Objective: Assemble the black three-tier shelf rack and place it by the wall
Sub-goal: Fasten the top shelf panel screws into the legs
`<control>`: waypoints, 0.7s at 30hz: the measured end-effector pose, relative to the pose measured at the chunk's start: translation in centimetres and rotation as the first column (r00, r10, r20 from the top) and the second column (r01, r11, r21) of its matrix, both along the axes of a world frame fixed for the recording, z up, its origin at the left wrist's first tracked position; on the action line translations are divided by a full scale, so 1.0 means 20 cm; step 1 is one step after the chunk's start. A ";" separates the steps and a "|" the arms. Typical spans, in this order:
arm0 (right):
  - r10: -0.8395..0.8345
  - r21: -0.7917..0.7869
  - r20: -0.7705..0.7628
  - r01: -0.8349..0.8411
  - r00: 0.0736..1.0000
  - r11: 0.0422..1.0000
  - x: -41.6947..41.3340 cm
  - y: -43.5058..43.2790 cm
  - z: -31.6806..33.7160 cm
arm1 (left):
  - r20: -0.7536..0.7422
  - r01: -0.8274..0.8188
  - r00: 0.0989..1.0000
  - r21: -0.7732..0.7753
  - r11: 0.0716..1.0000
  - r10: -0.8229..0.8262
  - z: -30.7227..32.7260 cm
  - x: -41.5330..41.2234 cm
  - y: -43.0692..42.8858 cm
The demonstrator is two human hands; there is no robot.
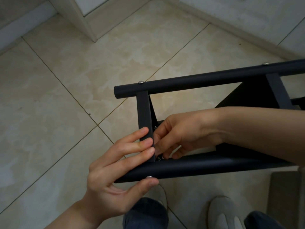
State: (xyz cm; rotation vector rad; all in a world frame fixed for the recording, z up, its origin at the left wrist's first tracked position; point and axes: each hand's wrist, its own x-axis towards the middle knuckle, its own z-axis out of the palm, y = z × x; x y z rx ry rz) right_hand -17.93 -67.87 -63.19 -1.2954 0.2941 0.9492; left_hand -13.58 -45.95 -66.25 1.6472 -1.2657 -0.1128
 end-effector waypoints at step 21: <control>-0.008 0.087 -0.097 0.017 0.995 0.996 -0.01 0.03 -0.04 | 0.009 0.009 1.000 0.000 1.000 -0.009 0.01 0.01 -0.01</control>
